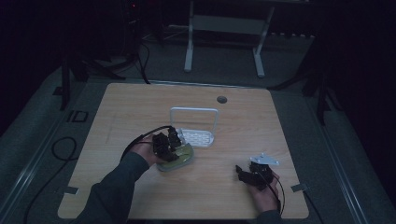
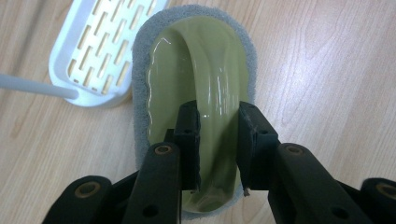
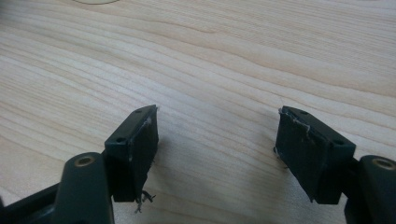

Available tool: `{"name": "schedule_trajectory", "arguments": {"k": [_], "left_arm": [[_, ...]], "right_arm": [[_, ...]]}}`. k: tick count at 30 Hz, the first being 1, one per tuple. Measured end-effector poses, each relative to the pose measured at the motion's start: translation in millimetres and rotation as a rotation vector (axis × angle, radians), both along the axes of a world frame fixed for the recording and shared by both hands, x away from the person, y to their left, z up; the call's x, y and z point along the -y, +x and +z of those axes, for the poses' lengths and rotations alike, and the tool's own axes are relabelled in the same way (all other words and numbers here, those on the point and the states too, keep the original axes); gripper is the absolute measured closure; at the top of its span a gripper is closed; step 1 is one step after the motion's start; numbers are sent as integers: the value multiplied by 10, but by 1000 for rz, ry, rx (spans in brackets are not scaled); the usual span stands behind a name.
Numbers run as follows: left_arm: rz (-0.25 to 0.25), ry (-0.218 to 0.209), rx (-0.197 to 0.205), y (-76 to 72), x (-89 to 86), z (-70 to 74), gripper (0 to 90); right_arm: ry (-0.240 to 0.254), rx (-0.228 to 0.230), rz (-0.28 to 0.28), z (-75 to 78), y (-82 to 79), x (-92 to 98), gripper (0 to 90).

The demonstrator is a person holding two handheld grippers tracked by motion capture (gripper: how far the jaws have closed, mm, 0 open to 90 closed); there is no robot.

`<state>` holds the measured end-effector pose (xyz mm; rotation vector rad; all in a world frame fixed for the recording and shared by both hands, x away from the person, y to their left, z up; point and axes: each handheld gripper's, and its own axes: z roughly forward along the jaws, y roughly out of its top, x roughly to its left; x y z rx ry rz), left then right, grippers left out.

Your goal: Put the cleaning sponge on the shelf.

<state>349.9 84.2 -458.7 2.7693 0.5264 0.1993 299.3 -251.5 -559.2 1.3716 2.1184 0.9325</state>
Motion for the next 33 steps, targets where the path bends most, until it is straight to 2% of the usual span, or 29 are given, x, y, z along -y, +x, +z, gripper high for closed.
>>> {"name": "schedule_trajectory", "arguments": {"k": [6,16,24,30,33], "left_arm": [[-19,-22,7,35,-6,15,721],[-28,-29,11,70,24,32,722],[-48,-37,17,161,55,70,722],[-46,-33,34,211,84,101,721],[-64,-40,48,227,93,111,721]], "right_arm": [[1,-1,-1,0,-1,-1,293],[0,-1,0,0,0,-1,292],[0,-1,-1,0,1,-2,291],[2,-2,-1,0,0,-3,292],[2,-3,-1,1,0,-2,292]]}}
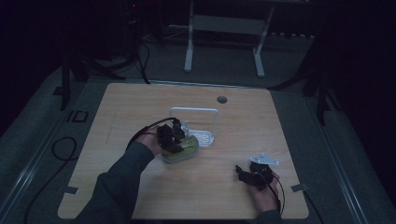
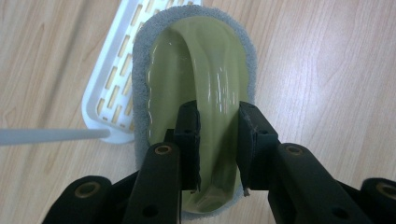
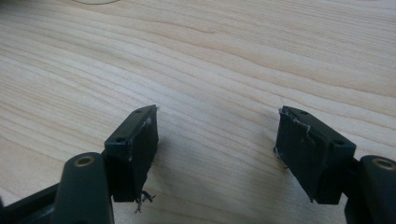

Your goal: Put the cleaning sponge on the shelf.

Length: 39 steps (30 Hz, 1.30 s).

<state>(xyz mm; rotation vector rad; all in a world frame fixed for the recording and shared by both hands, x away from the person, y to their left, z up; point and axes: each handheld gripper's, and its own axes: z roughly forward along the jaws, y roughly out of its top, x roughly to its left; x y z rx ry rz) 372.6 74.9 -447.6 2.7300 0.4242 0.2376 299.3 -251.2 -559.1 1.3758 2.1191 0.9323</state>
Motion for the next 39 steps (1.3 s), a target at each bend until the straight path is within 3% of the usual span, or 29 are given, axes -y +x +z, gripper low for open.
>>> {"name": "schedule_trajectory", "arguments": {"k": [5,18,28,39], "left_arm": [[-21,-12,5,11,29,-9,721],[-57,19,27,73,83,26,721],[-65,15,33,123,90,34,721],[-98,9,42,184,123,123,721]], "right_arm": [[0,0,0,0,0,0,291],[0,1,1,-1,1,1,292],[0,0,0,0,1,0,291],[0,1,0,-1,1,0,291]]}}
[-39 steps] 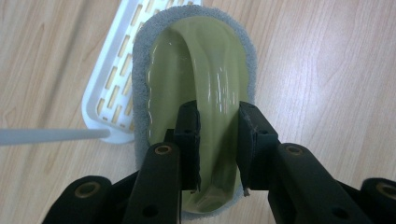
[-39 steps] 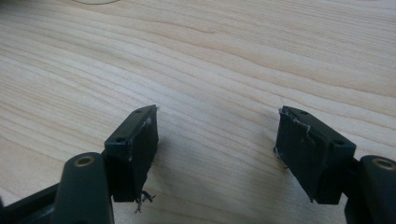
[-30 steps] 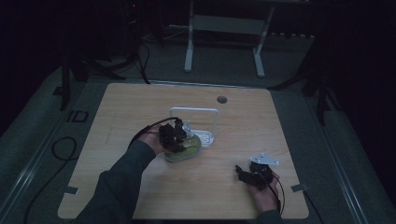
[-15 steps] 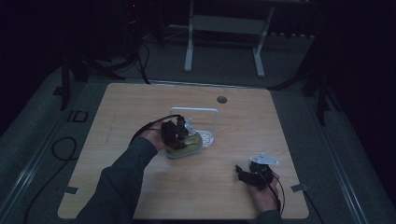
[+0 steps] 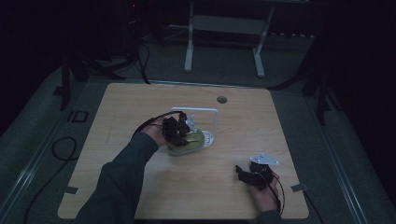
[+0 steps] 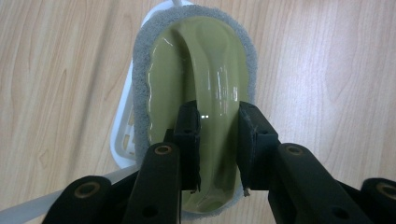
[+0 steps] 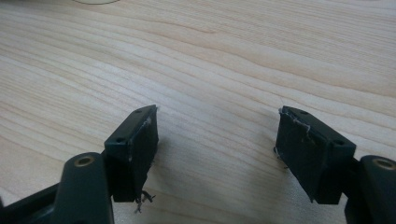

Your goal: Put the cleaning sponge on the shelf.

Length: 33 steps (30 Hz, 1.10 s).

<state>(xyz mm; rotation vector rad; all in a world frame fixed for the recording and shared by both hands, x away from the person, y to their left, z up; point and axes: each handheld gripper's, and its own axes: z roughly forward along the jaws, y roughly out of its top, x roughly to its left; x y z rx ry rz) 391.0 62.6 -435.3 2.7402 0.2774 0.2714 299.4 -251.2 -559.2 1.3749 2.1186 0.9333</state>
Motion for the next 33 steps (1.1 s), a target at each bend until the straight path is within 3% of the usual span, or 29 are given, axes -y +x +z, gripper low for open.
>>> {"name": "schedule_trajectory", "arguments": {"k": [13,25,33], "left_arm": [[-18,9,32,51,70,61,721],[-37,21,23,100,104,10,721],[-63,42,44,99,178,77,721]], "right_arm": [[0,-1,-1,0,0,0,291],[1,-1,-1,0,1,-2,290],[1,-1,-1,0,1,-2,290]]}}
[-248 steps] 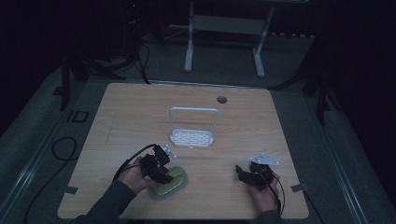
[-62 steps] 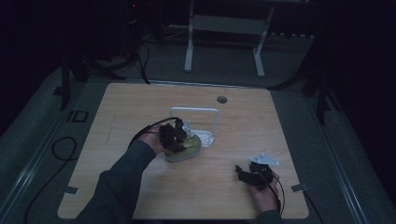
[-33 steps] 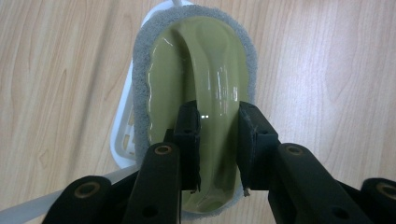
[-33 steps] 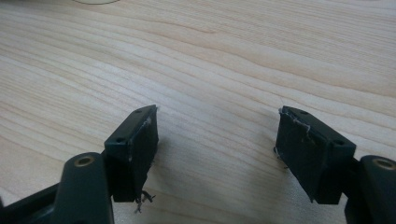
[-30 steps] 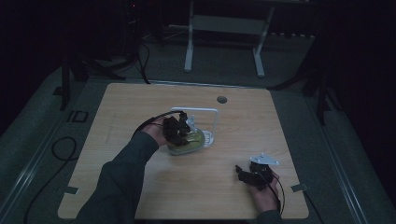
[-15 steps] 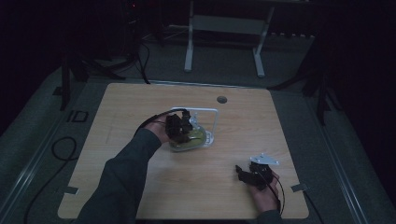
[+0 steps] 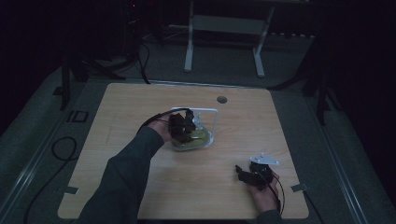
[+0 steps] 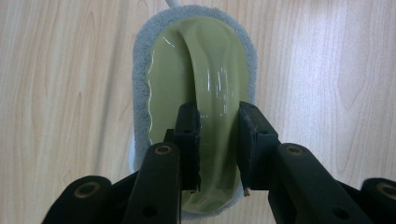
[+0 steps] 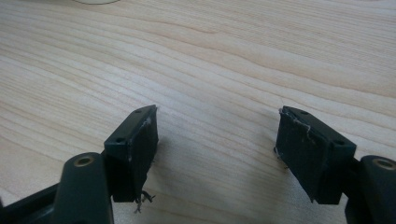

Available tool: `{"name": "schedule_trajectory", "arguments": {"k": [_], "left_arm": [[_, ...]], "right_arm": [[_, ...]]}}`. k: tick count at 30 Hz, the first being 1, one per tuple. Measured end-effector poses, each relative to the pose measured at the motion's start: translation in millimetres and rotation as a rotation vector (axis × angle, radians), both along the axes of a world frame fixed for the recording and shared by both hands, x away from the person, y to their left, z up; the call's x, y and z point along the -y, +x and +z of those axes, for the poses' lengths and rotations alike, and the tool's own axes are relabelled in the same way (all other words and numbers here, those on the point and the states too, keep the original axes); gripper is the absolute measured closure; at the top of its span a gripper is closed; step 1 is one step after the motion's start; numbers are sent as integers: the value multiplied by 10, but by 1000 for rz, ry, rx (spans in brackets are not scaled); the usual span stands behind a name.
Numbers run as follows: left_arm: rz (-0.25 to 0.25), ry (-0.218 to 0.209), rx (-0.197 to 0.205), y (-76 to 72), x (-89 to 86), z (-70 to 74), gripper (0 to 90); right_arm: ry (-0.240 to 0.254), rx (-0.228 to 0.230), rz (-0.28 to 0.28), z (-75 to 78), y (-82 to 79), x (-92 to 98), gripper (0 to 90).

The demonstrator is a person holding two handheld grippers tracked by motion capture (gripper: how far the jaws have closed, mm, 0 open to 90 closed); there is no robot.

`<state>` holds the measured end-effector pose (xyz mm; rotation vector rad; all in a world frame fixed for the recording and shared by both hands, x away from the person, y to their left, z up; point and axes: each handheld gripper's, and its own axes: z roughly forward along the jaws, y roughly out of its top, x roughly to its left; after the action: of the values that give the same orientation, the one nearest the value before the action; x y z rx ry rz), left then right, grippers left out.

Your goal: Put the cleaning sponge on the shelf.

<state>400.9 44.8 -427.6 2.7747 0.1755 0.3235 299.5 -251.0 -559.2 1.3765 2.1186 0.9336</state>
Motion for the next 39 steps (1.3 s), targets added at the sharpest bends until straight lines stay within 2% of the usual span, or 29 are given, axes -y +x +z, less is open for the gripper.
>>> {"name": "schedule_trajectory", "arguments": {"k": [4,9,13,20,39], "left_arm": [[-1,1,10,10,17,22,721],[-9,31,25,36,36,22,721],[-19,41,40,46,60,44,721],[-18,36,39,72,92,63,720],[-45,81,40,130,161,-72,720]], "right_arm": [[-1,1,1,0,1,1,290],[-1,1,1,0,1,1,290],[-1,1,1,0,1,1,290],[0,0,0,0,0,0,290],[-1,1,1,0,1,1,290]]}}
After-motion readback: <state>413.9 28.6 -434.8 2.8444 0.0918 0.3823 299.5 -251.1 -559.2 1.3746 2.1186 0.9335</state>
